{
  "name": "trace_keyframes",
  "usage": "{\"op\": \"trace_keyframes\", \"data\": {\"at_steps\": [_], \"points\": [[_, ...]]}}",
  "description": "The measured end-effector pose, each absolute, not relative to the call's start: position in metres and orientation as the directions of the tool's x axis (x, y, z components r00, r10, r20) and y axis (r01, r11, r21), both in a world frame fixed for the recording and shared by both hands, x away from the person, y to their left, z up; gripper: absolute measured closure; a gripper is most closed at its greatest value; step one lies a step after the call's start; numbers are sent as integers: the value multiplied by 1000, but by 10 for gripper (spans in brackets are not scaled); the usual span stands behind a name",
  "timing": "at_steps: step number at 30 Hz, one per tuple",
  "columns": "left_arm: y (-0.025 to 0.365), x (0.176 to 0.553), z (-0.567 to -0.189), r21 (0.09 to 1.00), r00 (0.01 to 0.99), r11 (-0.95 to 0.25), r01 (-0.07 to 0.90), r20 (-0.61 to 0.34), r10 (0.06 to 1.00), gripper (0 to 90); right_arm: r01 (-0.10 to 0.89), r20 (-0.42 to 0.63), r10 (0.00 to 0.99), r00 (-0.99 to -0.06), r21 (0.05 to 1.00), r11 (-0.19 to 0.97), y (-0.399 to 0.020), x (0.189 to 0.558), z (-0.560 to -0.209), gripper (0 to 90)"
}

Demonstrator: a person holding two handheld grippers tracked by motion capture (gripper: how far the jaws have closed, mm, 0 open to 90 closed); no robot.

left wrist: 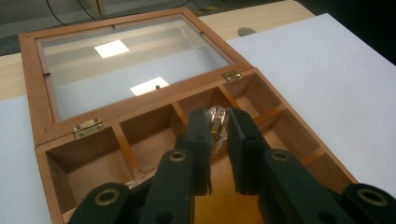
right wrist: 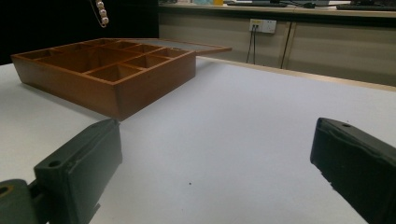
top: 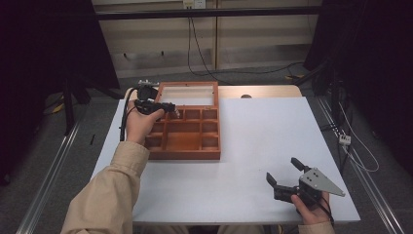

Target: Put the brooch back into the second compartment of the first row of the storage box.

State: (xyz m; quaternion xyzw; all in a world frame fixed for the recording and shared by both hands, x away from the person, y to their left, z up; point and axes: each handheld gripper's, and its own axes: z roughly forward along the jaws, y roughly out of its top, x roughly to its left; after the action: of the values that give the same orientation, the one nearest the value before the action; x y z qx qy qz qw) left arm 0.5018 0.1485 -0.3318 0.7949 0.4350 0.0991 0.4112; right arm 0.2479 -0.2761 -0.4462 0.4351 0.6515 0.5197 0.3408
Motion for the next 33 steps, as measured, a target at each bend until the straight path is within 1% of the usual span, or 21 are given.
{"op": "trace_keyframes", "data": {"at_steps": [33], "points": [[151, 511, -337, 741, 578, -267, 616, -194, 793, 797, 216, 19, 918, -395, 974, 72, -276, 248, -446, 14]]}}
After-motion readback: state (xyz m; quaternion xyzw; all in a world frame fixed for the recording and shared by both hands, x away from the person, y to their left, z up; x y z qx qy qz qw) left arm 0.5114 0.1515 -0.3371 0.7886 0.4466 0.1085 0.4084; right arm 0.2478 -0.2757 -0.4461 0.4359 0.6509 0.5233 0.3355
